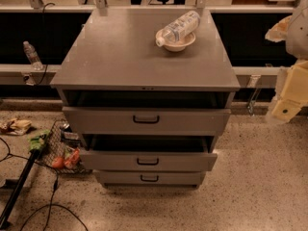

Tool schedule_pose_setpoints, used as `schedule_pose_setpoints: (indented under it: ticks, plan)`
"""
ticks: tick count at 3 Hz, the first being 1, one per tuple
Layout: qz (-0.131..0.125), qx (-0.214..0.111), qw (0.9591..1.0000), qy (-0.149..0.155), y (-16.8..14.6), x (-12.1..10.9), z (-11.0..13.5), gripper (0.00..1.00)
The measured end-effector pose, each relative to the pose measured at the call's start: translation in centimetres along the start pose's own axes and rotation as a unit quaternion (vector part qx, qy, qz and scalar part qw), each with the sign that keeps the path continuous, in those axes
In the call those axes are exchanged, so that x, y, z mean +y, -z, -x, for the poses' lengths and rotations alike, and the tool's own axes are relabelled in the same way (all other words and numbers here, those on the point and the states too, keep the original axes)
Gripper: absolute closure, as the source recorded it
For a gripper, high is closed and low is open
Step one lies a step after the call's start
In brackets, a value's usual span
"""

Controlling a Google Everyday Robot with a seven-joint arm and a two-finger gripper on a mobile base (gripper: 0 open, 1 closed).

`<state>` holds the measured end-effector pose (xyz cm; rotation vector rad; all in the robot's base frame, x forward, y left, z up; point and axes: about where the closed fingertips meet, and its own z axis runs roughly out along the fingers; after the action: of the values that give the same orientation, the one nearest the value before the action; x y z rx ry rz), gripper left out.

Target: Pick blue plastic bottle from paper bowl and place on counter

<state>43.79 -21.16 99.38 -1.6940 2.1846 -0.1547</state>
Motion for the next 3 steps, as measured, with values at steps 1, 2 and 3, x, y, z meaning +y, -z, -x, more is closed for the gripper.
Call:
schedule_pose_setpoints:
  ticks: [1, 2, 3]
  plan:
    - [0.0, 0.0, 1.0, 0.0, 0.0, 0.0, 0.0, 0.0]
    - [-0.004, -0.031, 0.9991, -0.028, -0.4, -1.1, 0.5, 0.0]
    - [-0.029, -0.079, 0.9951, -0.053, -2.1, -5.2, 2.4, 0.0]
